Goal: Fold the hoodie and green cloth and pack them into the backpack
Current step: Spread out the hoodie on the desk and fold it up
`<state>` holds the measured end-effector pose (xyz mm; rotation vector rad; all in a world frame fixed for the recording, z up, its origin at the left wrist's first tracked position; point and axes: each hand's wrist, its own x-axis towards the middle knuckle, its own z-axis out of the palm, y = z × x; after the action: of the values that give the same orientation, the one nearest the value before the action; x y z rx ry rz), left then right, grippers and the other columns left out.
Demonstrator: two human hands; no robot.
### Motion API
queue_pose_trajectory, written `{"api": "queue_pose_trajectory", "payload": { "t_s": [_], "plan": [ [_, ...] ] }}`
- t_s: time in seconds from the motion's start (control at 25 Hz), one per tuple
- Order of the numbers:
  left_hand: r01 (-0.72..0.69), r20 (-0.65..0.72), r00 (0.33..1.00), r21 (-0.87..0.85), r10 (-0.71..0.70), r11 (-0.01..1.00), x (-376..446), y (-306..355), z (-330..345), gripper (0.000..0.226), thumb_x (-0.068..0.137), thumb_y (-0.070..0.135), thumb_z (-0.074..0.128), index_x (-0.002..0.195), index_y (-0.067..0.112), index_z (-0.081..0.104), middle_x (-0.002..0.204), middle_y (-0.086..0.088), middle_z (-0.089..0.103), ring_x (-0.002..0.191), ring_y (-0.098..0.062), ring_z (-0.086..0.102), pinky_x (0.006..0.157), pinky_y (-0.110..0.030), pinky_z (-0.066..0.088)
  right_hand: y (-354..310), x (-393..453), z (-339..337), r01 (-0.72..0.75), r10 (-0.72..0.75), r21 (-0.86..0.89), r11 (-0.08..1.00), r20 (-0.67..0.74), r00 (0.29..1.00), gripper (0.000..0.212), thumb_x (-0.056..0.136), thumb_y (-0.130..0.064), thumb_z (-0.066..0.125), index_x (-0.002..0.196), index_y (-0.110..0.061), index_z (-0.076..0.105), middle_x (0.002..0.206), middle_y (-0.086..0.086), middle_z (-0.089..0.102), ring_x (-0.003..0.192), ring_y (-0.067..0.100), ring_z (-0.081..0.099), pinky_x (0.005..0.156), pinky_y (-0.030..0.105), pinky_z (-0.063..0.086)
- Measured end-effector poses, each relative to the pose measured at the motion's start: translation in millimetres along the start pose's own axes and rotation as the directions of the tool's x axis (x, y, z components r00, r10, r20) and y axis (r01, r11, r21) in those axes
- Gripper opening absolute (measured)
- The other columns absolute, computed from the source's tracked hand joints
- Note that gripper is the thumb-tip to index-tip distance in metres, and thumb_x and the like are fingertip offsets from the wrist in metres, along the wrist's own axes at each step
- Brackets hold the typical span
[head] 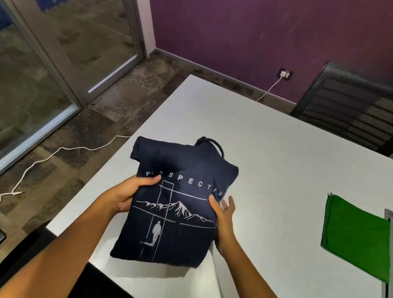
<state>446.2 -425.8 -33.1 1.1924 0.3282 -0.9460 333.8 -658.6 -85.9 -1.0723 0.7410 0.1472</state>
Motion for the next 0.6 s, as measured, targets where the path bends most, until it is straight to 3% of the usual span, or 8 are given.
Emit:
{"api": "queue_pose_trajectory", "payload": {
  "t_s": [0.08, 0.2, 0.28, 0.4, 0.52, 0.6],
  "plan": [
    [0.052, 0.026, 0.998, -0.056, -0.05, 0.997, 5, -8, -9, 0.06, 0.045, 0.023, 0.099, 0.097, 0.002, 0.078, 0.101, -0.021, 0.074, 0.084, -0.031, 0.074, 0.078, -0.042, 0.062, 1, 2, -3, -0.179, 0.155, 0.126, 0.976, 0.181, 0.971, 0.082, 0.077, -0.05, 0.074, 0.145, -0.016, 0.043, 0.138, 0.01, 0.06, 0.118, 0.027, 0.064, 0.103, 0.043, 0.05],
    [0.105, -0.058, 0.992, -0.049, -0.108, 0.993, 22, -10, -20, 0.033, 0.08, 0.02, 0.076, 0.105, -0.001, 0.072, 0.099, -0.021, 0.073, 0.081, -0.03, 0.073, 0.078, -0.04, 0.062, 3, 6, 11, -0.239, 0.216, 0.053, 0.97, 0.272, 0.938, 0.045, 0.087, -0.034, 0.067, 0.124, -0.01, 0.067, 0.122, 0.017, 0.069, 0.11, 0.032, 0.068, 0.103, 0.046, 0.049],
    [0.118, -0.176, 0.979, 0.074, -0.103, 0.99, 40, -4, -32, 0.031, 0.091, 0.023, 0.066, 0.111, -0.001, 0.068, 0.098, -0.02, 0.074, 0.082, -0.03, 0.073, 0.077, -0.04, 0.061, 10, 20, 27, -0.163, 0.162, -0.013, 0.986, 0.226, 0.961, 0.045, 0.088, -0.035, 0.07, 0.126, -0.012, 0.065, 0.121, 0.014, 0.07, 0.112, 0.031, 0.067, 0.104, 0.048, 0.049],
    [0.079, -0.36, 0.931, 0.355, 0.058, 0.932, 70, 14, -52, 0.033, 0.091, 0.03, 0.07, 0.111, 0.004, 0.07, 0.098, -0.016, 0.076, 0.089, -0.03, 0.074, 0.089, -0.044, 0.058, 21, 48, 53, -0.1, 0.097, 0.009, 0.995, 0.15, 0.984, 0.056, 0.084, -0.037, 0.075, 0.133, -0.016, 0.058, 0.122, 0.009, 0.07, 0.112, 0.029, 0.067, 0.103, 0.05, 0.05],
    [-0.052, -0.382, 0.895, 0.424, 0.231, 0.904, 95, 41, -69, 0.026, 0.087, 0.022, 0.075, 0.108, 0.007, 0.071, 0.107, -0.018, 0.074, 0.088, -0.026, 0.073, 0.091, -0.041, 0.057, 27, 76, 73, -0.053, 0.049, 0.022, 0.998, 0.165, 0.985, 0.048, 0.09, -0.027, 0.07, 0.134, -0.018, 0.054, 0.125, 0.007, 0.068, 0.115, 0.029, 0.066, 0.101, 0.05, 0.05],
    [-0.121, -0.364, 0.882, 0.441, 0.3, 0.889, 112, 55, -80, 0.039, 0.089, 0.018, 0.073, 0.124, 0.006, 0.063, 0.125, -0.021, 0.066, 0.1, -0.026, 0.07, 0.097, -0.039, 0.052, 31, 96, 84, -0.051, 0.054, -0.023, 0.998, 0.147, 0.988, 0.047, 0.09, -0.021, 0.066, 0.135, -0.021, 0.052, 0.127, 0.004, 0.067, 0.115, 0.025, 0.065, 0.103, 0.049, 0.05]
  ]
}}
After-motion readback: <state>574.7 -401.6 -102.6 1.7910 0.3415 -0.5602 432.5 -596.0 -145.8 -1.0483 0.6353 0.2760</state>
